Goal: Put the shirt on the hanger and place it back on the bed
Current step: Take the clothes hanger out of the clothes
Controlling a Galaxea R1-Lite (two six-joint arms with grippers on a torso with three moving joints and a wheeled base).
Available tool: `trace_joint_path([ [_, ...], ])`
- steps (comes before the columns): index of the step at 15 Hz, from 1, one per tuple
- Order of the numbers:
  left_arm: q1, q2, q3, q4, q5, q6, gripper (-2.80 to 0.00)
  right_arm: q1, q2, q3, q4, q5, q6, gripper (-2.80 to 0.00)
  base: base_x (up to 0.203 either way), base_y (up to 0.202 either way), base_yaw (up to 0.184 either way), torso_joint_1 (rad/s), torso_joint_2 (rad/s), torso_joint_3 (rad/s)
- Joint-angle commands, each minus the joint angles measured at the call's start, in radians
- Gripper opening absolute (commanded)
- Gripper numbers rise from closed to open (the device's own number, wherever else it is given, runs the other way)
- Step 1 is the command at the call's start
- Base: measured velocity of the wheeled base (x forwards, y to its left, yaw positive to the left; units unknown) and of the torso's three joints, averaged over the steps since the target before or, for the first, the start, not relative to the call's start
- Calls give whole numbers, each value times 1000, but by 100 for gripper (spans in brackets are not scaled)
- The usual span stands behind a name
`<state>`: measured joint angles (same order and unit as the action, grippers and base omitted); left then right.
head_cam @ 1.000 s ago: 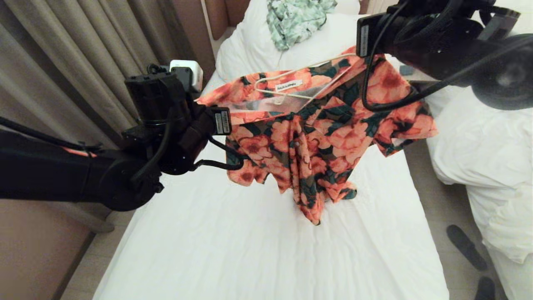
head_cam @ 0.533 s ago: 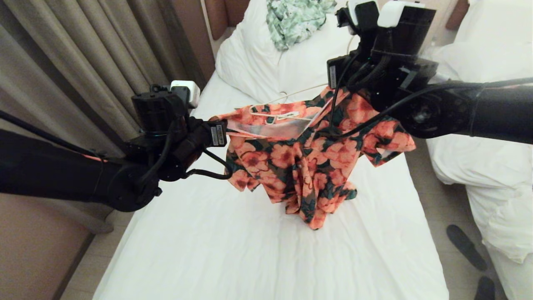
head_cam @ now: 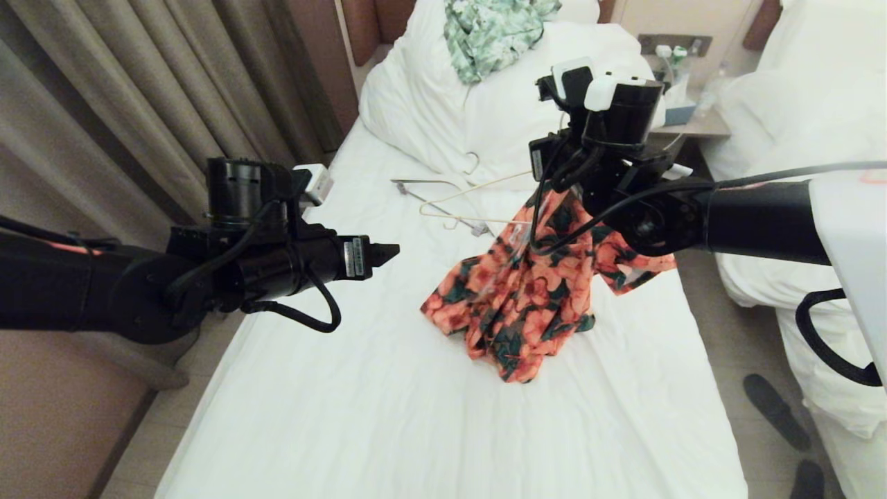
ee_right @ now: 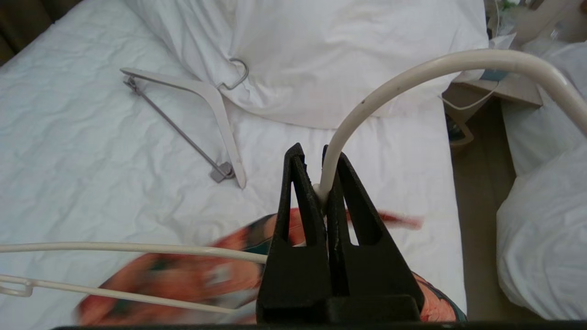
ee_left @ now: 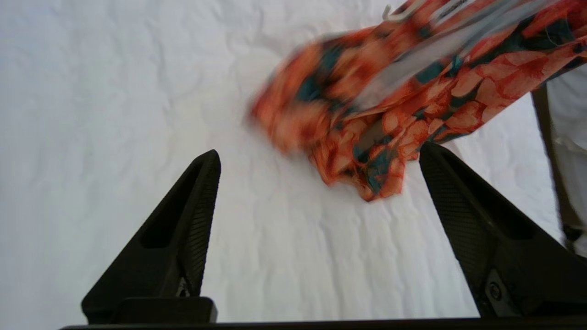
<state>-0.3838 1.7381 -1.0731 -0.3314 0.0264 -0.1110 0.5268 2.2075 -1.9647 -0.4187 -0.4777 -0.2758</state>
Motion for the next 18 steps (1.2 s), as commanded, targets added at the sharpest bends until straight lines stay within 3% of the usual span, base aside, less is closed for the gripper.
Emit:
trace_joint_path([
  [1,4,6,-31,9,1,-14,0,1,11,1,-3,-2,11,-280,0,0,0,0,0,0],
  [3,38,7,-36,8,1,-13,0,1,25,1,-2,-2,41,-280,0,0,0,0,0,0],
  [4,53,15,-52,9,4,-14,-280,1,38,1,-3,-2,58,-280,0,0,0,0,0,0],
  [7,110,14,-80,9,13,-11,-280,0,73,1,-2,-2,155,-280,0,0,0,0,0,0],
  [10,157,14,-119,20,127,7,-280,5,136,1,-3,-2,298,-280,0,0,0,0,0,0],
  [12,182,12,-126,17,166,49,-280,19,168,0,-4,-3,419,-280,0,0,0,0,0,0],
  [14,183,11,-127,12,184,51,-280,42,177,7,0,-4,534,-280,0,0,0,0,0,0],
  [18,183,2,-128,11,184,51,-280,61,182,17,26,-15,577,-280,0,0,0,0,0,0],
])
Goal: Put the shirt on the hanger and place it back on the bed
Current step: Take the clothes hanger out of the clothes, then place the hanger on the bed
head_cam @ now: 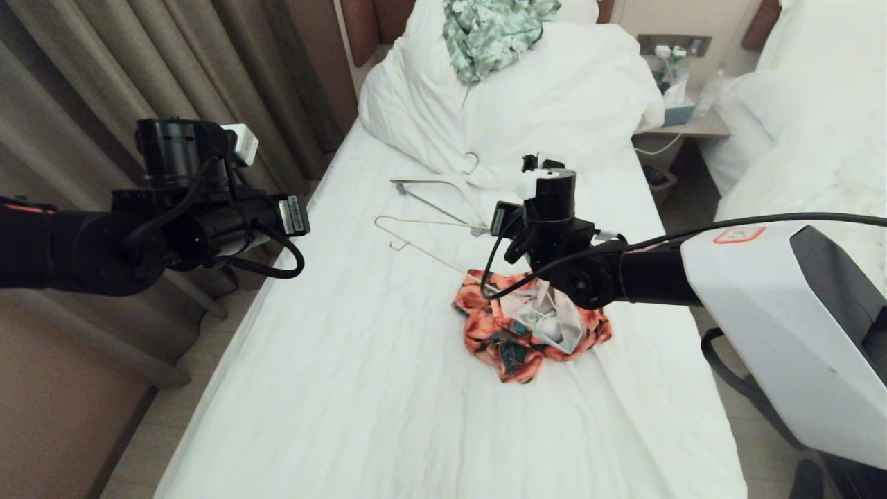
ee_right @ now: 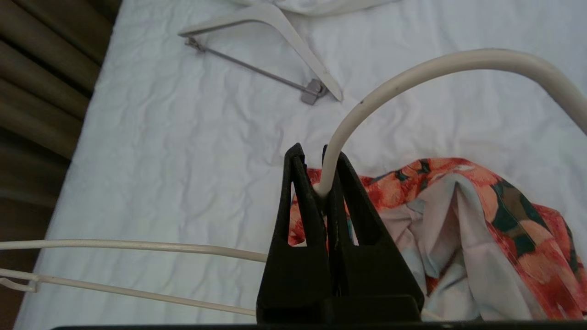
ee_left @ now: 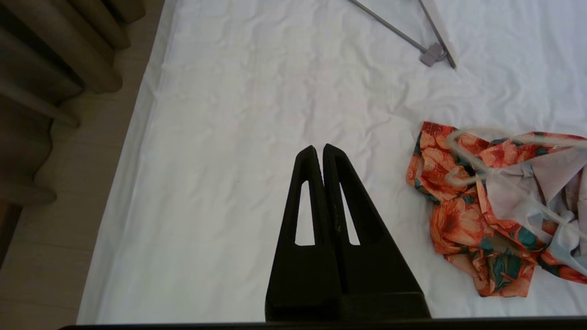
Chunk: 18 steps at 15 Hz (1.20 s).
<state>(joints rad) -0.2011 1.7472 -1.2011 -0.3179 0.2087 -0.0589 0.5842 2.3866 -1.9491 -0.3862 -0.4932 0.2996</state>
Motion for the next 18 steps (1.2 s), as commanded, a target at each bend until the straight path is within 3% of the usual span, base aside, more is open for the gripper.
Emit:
trace_joint_path([
  [1,0,-15,0,-1,1,-1,-280,3,-5,5,57,-12,0,-280,0,0,0,0,0,0],
  [3,-1,-18,0,0,1,-1,-280,-2,-25,10,291,-22,-6,-280,0,0,0,0,0,0],
  [5,-3,-25,0,0,1,-1,-280,-27,7,9,397,-20,-24,-280,0,0,0,0,0,0],
  [8,-6,-46,3,2,0,-1,-280,-72,117,-8,385,-1,-145,-280,0,0,0,0,0,0],
  [11,0,-51,1,0,0,-1,-280,-105,195,-26,215,26,-257,-280,0,0,0,0,0,0],
  [14,2,-62,3,-1,0,-2,-280,-111,232,-25,168,44,-325,-280,0,0,0,0,0,0],
  [15,5,-64,3,-1,-2,-2,-280,-110,235,-25,165,42,-336,0,0,0,0,0,0,0],
  [18,8,-72,6,-2,-3,-2,-280,-108,219,-10,169,34,-340,0,0,0,0,0,0,0],
])
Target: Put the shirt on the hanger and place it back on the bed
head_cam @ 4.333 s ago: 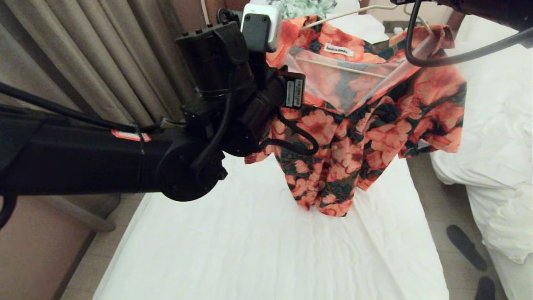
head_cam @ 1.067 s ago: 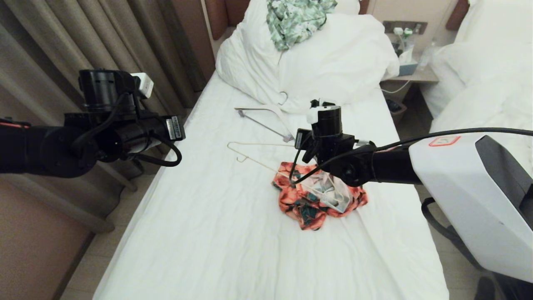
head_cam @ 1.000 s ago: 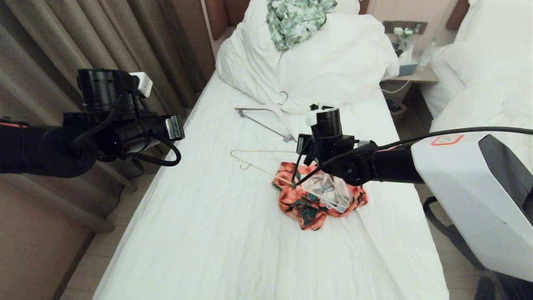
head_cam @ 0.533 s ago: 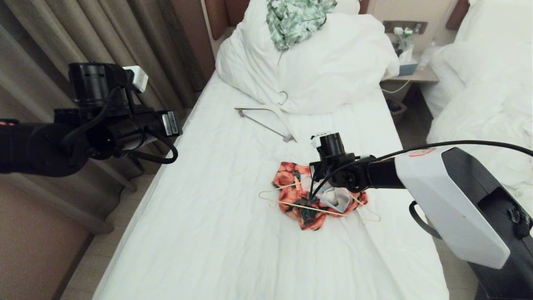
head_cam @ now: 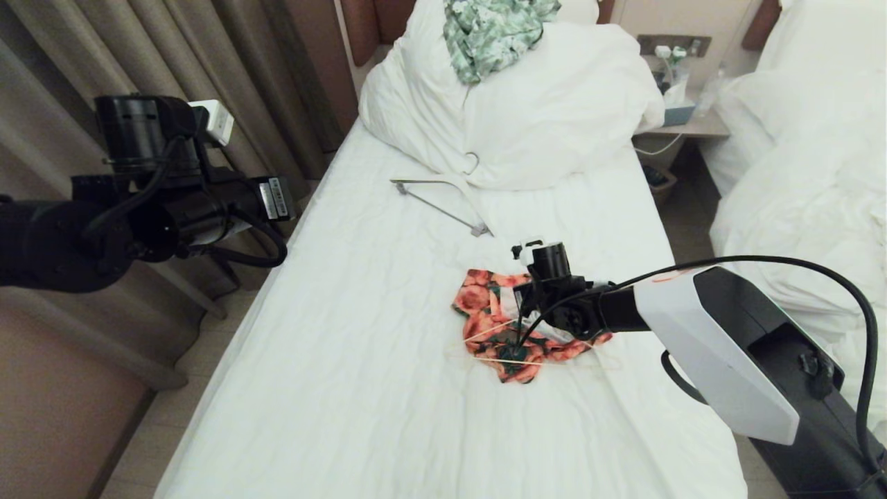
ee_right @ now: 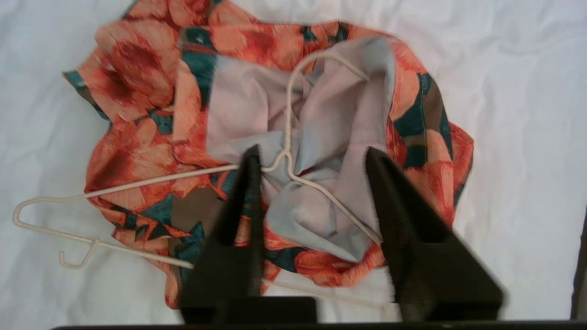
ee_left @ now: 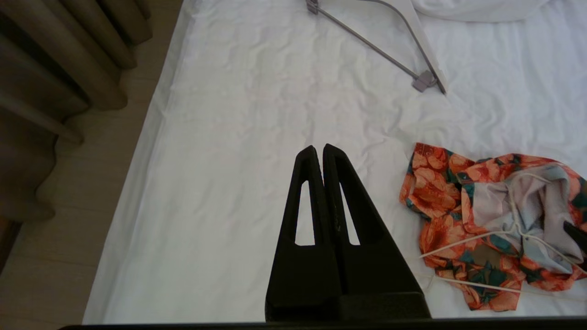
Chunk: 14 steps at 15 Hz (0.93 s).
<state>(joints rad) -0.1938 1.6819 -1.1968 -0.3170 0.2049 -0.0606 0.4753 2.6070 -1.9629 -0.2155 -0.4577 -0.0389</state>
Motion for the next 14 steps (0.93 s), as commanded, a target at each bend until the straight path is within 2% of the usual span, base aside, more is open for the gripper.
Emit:
trace_joint_path([
  [1,0,-9,4,-4,2,-3,-280,2,-10,14,-1,-5,-1,0,0,0,0,0,0,0],
  [2,-2,-19,10,-4,1,-4,-280,4,-34,49,-1,-10,-1,0,0,0,0,0,0,0],
  [4,-17,-60,41,-4,-1,-3,-280,20,-126,207,-5,-34,1,0,0,0,0,0,0,0],
  [5,-20,-85,63,-4,-2,-6,-280,31,-170,288,-12,-59,2,-43,0,0,0,0,0,0],
  [6,-30,-110,103,-5,-7,-8,-280,40,-215,367,-32,-80,3,-280,0,0,0,0,0,0],
  [8,-56,-163,161,-5,-28,-18,-280,50,-305,505,-99,-100,2,-280,0,0,0,0,0,0],
  [11,-54,-284,299,-6,-33,-29,-280,51,-498,756,-156,-108,11,-280,0,0,0,0,0,0],
  [14,-35,-490,442,-6,-40,-31,-280,57,-728,963,-225,-115,30,-280,0,0,0,0,0,0],
])
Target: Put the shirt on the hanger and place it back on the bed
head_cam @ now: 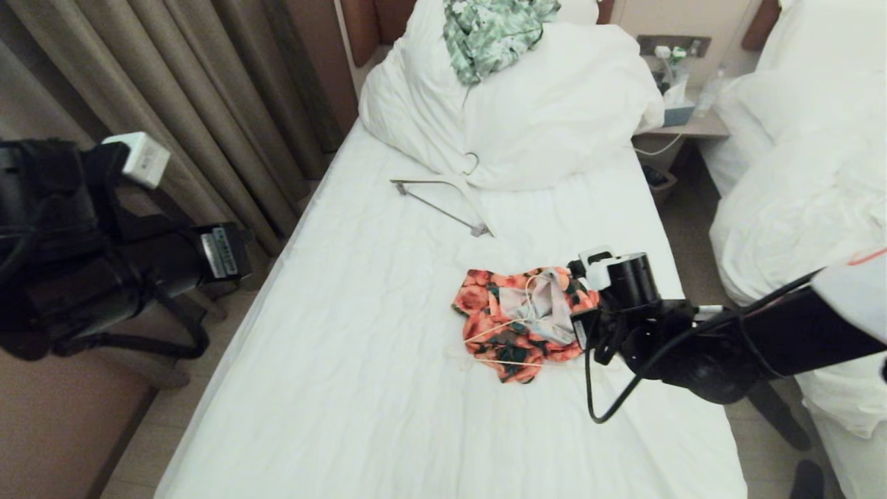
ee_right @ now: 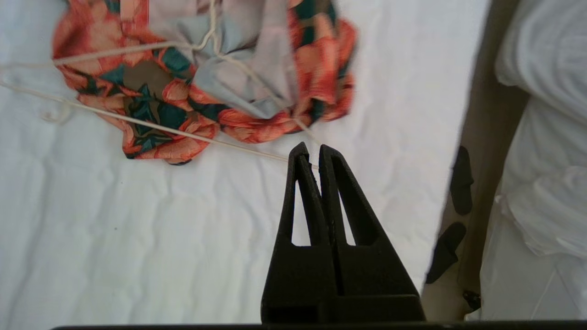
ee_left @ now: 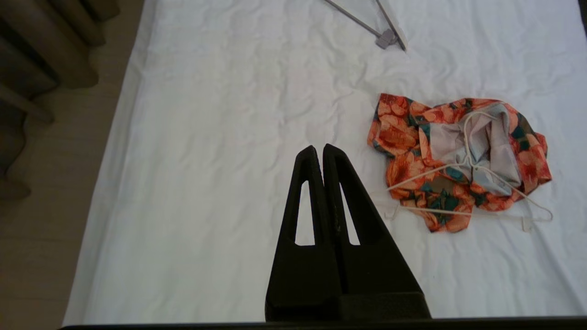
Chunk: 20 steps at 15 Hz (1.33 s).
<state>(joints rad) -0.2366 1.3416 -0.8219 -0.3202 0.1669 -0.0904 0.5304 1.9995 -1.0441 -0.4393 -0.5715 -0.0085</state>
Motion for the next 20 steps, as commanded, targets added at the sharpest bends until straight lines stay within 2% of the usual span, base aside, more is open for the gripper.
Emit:
trace_joint_path([
  [1,11,-240,109,0,-13,-1,-280,5,-205,104,-13,-6,2,-280,0,0,0,0,0,0],
  [3,14,-422,183,20,-40,3,-280,9,-362,202,-23,-34,5,-280,0,0,0,0,0,0],
  [6,21,-681,232,167,-50,6,-280,-17,-612,275,28,-85,6,-280,0,0,0,0,0,0],
  [9,100,-905,262,300,-54,-3,-280,-135,-885,315,118,-186,23,-280,0,0,0,0,0,0],
  [11,126,-1010,303,353,-58,-7,-280,-233,-1065,350,170,-267,32,-280,0,0,0,0,0,0],
  [15,135,-1050,414,360,-12,-21,-280,-415,-1402,447,267,-337,38,-280,0,0,0,0,0,0],
  [20,135,-1050,532,337,-10,-12,-280,-466,-1662,611,427,-344,37,-280,0,0,0,0,0,0],
])
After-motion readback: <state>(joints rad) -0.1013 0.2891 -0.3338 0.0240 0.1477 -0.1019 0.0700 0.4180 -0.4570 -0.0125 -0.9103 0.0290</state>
